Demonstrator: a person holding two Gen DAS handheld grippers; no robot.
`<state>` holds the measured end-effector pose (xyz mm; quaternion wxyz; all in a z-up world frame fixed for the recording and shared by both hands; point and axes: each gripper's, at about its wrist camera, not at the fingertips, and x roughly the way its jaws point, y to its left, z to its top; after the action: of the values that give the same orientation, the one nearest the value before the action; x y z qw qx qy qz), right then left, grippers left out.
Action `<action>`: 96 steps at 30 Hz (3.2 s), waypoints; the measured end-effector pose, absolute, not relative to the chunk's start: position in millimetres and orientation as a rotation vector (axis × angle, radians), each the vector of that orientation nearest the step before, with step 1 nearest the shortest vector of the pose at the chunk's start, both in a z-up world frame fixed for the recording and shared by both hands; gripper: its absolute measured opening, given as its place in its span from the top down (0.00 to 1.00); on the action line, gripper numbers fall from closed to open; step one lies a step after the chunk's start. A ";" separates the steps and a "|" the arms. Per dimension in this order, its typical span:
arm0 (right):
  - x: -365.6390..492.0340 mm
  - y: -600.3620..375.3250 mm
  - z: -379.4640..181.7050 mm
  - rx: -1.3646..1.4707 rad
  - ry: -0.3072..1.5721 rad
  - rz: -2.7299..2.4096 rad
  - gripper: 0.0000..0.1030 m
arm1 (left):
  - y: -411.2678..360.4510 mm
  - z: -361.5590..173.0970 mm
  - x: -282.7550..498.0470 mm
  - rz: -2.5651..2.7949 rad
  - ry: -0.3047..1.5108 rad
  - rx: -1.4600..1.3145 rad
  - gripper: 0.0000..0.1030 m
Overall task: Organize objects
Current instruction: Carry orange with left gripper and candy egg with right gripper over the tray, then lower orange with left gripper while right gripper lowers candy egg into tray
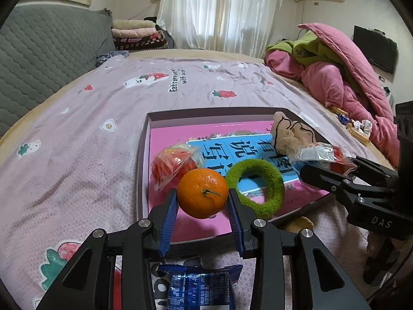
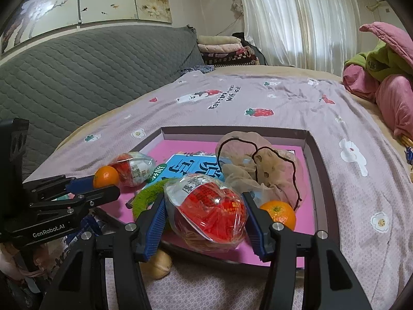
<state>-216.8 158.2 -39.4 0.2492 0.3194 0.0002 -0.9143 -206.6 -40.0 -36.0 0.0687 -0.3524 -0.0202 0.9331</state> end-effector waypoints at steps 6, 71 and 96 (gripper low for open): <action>-218.8 159.8 -40.8 0.878 -0.011 -2.489 0.45 | -40.3 -40.6 -209.7 2.816 -0.057 -1.075 0.62; -229.0 129.7 -57.5 0.929 0.162 -2.467 0.45 | -38.8 -57.3 -232.9 2.812 -0.102 -1.129 0.63; -226.0 133.9 -57.4 0.939 0.156 -2.469 0.45 | -41.4 -55.2 -230.8 2.762 -0.132 -1.172 0.62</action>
<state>-226.0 133.9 -57.4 0.2454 0.3441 0.0572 -0.9045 -230.8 -41.4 -55.2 0.0691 -0.3892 -0.0438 0.9175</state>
